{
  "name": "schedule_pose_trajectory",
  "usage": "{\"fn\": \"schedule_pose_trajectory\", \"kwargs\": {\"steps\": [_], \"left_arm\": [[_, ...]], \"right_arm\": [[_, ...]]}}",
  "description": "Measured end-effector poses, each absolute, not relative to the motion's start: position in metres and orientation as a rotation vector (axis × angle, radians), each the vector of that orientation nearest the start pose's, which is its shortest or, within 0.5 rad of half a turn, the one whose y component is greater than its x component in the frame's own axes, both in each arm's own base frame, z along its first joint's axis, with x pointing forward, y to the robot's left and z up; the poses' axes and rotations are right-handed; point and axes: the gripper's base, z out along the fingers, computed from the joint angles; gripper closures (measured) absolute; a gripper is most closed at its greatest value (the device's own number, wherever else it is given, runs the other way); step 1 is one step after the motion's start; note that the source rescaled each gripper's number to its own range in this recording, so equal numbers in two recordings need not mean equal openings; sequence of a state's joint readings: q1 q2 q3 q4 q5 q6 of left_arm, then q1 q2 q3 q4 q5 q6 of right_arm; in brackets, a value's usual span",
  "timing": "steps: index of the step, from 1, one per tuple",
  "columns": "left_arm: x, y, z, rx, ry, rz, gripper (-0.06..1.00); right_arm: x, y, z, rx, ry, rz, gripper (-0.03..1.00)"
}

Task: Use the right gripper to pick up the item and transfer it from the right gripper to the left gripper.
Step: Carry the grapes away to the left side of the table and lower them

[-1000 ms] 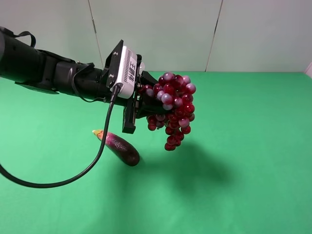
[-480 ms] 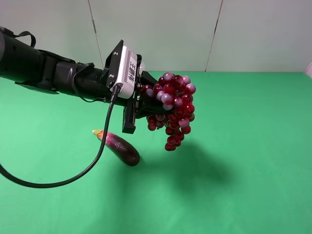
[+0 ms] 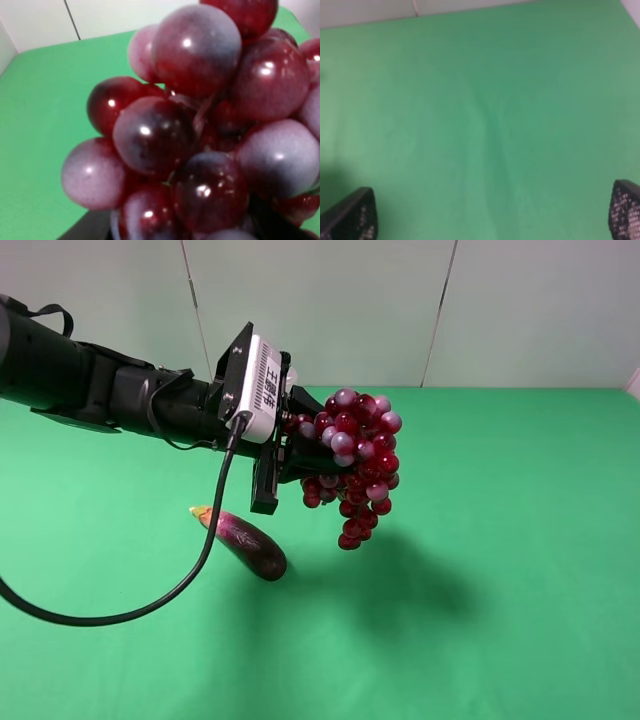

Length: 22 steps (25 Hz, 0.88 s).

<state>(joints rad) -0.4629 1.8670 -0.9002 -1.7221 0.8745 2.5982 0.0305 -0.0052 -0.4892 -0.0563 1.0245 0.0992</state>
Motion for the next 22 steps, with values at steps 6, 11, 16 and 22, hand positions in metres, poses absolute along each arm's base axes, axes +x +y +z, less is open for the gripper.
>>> {"fn": "schedule_pose_trajectory", "kwargs": {"steps": [6, 11, 16, 22], "left_arm": [[0.2747, -0.2143, 0.1644, 1.557, 1.398, -0.770, 0.93], [0.2747, -0.2143, 0.1644, 1.558, 1.398, -0.769, 0.93], [0.2747, -0.2143, 0.1644, 1.558, 1.398, -0.769, 0.93], [0.2746, -0.2143, 0.1645, 1.558, 1.397, -0.770, 0.93]], "right_arm": [[-0.0031, -0.0037, 0.2773, 0.115, 2.010, -0.003, -0.03], [-0.0031, -0.0032, 0.2772, 0.125, 2.009, -0.002, -0.03], [-0.0031, -0.0033, 0.2772, 0.124, 2.009, -0.004, -0.03], [-0.0031, -0.0034, 0.2772, 0.123, 2.009, -0.007, -0.03]]}}
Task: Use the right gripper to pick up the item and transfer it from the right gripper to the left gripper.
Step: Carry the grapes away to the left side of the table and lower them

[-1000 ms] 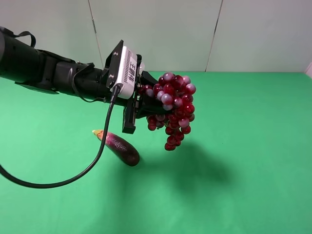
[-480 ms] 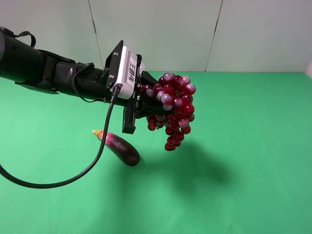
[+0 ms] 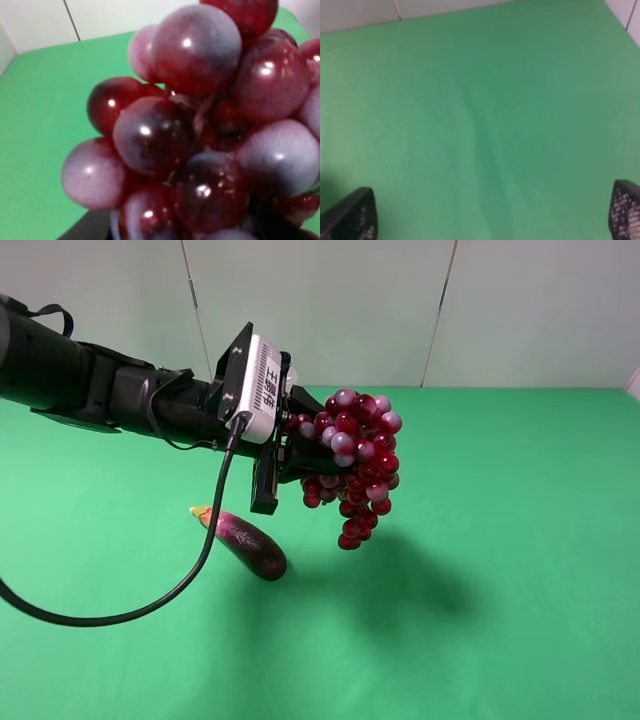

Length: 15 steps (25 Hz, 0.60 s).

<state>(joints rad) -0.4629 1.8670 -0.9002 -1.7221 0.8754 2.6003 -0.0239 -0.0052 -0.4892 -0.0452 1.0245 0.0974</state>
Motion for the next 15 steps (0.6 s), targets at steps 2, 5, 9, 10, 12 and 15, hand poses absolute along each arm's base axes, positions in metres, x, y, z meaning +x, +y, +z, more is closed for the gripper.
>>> {"fn": "schedule_pose_trajectory", "kwargs": {"steps": [2, 5, 9, 10, 12, 15], "left_arm": [[0.2746, -0.2143, 0.1645, 1.558, 1.397, -0.770, 0.93], [0.2746, -0.2143, 0.1645, 1.558, 1.397, -0.770, 0.93], [0.2744, -0.2144, 0.1647, 1.558, 1.395, -0.773, 0.93], [0.2744, -0.2144, 0.1647, 1.558, 1.395, -0.773, 0.93], [0.2744, -0.2144, 0.1647, 1.558, 1.395, -0.773, 0.93], [0.2744, -0.2144, 0.1647, 1.558, 1.395, -0.773, 0.93]], "right_arm": [[-0.0031, -0.0035, 0.2772, 0.123, 2.009, -0.007, -0.03], [-0.0031, -0.0035, 0.2772, 0.121, 2.009, -0.009, -0.03], [-0.0031, -0.0035, 0.2772, 0.116, 2.010, -0.012, -0.03], [-0.0031, -0.0035, 0.2772, 0.116, 2.010, -0.012, -0.03], [-0.0031, -0.0035, 0.2772, 0.116, 2.010, -0.012, -0.03], [-0.0031, -0.0035, 0.2772, 0.116, 2.010, -0.012, -0.03]]}}
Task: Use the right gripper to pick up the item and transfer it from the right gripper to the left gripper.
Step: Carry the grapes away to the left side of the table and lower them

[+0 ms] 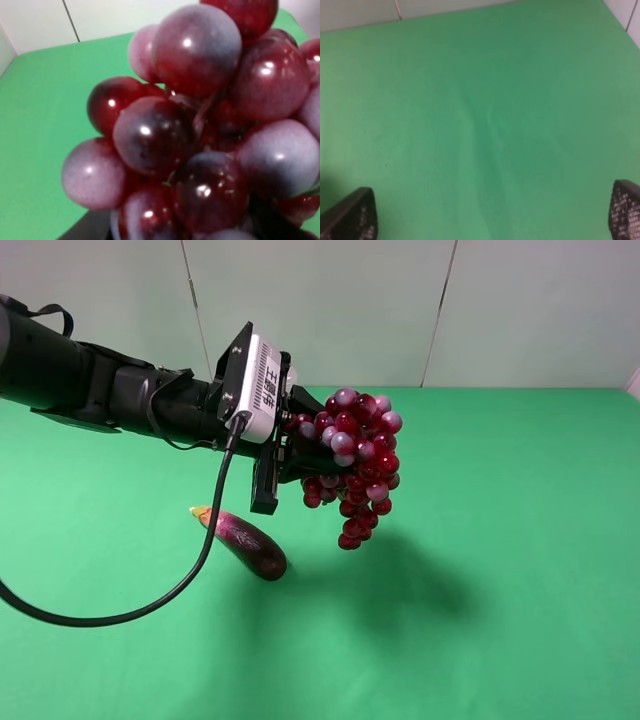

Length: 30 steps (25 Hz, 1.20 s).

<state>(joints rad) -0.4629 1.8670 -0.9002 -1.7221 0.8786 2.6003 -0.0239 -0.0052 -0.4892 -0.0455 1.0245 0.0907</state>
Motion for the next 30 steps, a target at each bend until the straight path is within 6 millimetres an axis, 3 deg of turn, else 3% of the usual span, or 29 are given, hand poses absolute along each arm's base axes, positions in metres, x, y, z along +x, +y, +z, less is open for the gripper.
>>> {"fn": "schedule_pose_trajectory", "kwargs": {"steps": [16, 20, 26, 30], "left_arm": [[0.273, -0.213, 0.165, 1.560, 1.431, -0.787, 0.93], [0.271, -0.206, 0.182, 1.607, 1.471, -0.680, 0.93], [0.276, -0.176, 0.213, 1.460, 1.721, -0.538, 0.93], [0.286, -0.151, 0.217, 1.247, 1.960, -0.471, 0.93]], "right_arm": [[-0.003, -0.003, 0.277, 0.116, 2.010, -0.012, -0.03], [-0.003, -0.003, 0.277, 0.116, 2.010, -0.012, -0.03], [-0.003, -0.003, 0.277, 0.116, 2.010, -0.012, -0.03], [-0.003, -0.003, 0.277, 0.116, 2.010, -0.012, -0.03]]}}
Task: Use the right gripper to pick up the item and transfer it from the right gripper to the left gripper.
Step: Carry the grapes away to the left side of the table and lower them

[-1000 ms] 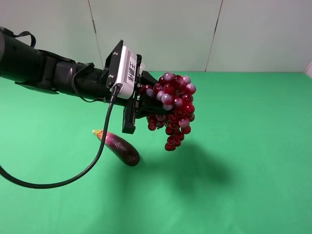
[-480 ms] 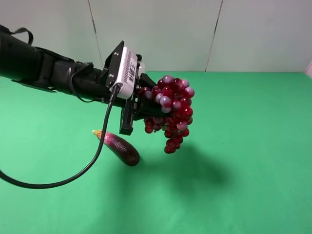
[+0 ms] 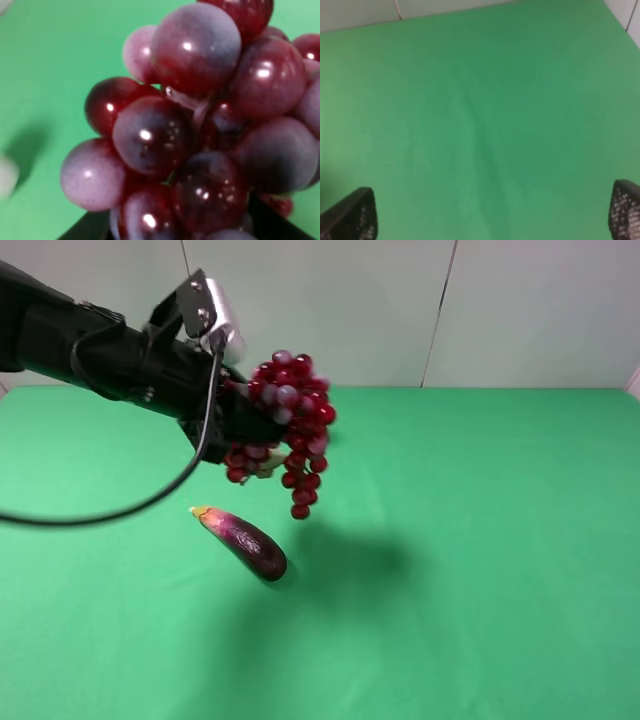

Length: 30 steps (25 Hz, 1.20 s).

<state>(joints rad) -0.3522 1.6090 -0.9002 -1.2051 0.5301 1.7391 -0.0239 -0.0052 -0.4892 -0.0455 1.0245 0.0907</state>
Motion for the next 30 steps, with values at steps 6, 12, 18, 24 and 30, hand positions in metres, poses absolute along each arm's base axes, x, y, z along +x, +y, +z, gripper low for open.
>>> {"fn": "schedule_pose_trajectory", "kwargs": {"steps": [6, 12, 18, 24, 30], "left_arm": [[0.302, -0.115, 0.212, 0.808, 2.260, -0.368, 0.93], [0.311, -0.101, 0.213, 0.581, 2.304, -0.263, 0.93], [0.319, -0.091, 0.213, 0.371, 2.245, -0.181, 0.93], [0.311, -0.072, 0.196, 0.211, 2.168, -0.009, 0.93], [0.307, -0.063, 0.189, 0.168, 2.130, 0.070, 0.93]], "right_arm": [[-0.003, -0.003, 0.277, 0.116, 2.010, -0.012, -0.03], [-0.003, -0.003, 0.277, 0.116, 2.010, -0.012, -0.03], [-0.003, -0.003, 0.277, 0.116, 2.010, -0.012, -0.03], [-0.003, -0.003, 0.277, 0.116, 2.010, -0.012, -0.03], [-0.003, -0.003, 0.277, 0.116, 2.010, -0.012, -0.03]]}}
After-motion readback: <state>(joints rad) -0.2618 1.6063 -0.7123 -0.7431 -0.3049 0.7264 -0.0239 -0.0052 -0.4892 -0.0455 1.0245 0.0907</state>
